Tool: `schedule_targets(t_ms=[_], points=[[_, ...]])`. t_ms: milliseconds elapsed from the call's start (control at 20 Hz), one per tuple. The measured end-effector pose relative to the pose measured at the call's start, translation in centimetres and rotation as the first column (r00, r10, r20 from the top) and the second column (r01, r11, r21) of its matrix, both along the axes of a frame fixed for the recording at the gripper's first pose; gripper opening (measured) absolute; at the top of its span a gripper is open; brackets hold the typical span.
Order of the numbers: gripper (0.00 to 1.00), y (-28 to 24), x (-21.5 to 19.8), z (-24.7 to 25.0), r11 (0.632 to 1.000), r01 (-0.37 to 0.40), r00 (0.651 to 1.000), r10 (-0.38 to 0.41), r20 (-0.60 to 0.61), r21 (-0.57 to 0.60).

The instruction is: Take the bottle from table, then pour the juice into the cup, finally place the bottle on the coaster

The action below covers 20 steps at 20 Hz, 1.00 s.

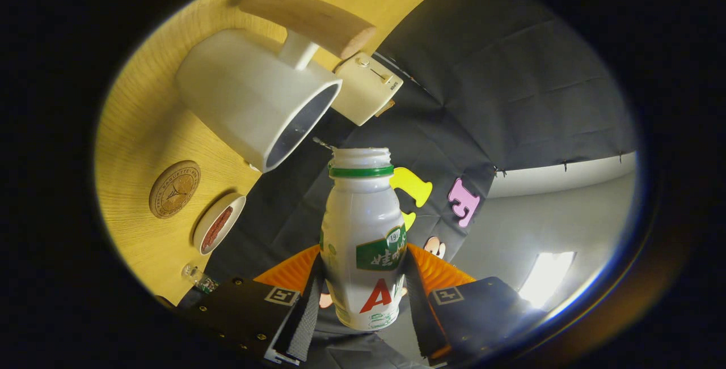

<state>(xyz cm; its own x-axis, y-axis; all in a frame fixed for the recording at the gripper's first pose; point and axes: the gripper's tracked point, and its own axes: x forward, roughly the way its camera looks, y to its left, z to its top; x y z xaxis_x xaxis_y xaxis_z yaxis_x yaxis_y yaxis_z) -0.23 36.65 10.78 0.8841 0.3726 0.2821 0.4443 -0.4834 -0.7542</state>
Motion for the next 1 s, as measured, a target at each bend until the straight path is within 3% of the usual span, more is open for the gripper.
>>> schedule_targets(t_ms=[250, 500, 750, 1000], points=[[0.7, -0.5, 0.5, 0.0, 0.999, 0.011, 0.999, -0.01, -0.033, 0.041], [0.7, -2.7, 1.7, -1.3, 0.964, 0.055, 0.983, -0.006, -0.185, 0.261], [0.7, -3.6, 2.0, -2.4, 0.861, 0.106, 0.938, 0.079, -0.336, 0.498], [0.7, -4.0, 2.0, -2.5, 0.705, 0.161, 0.885, 0.206, -0.417, 0.691]])
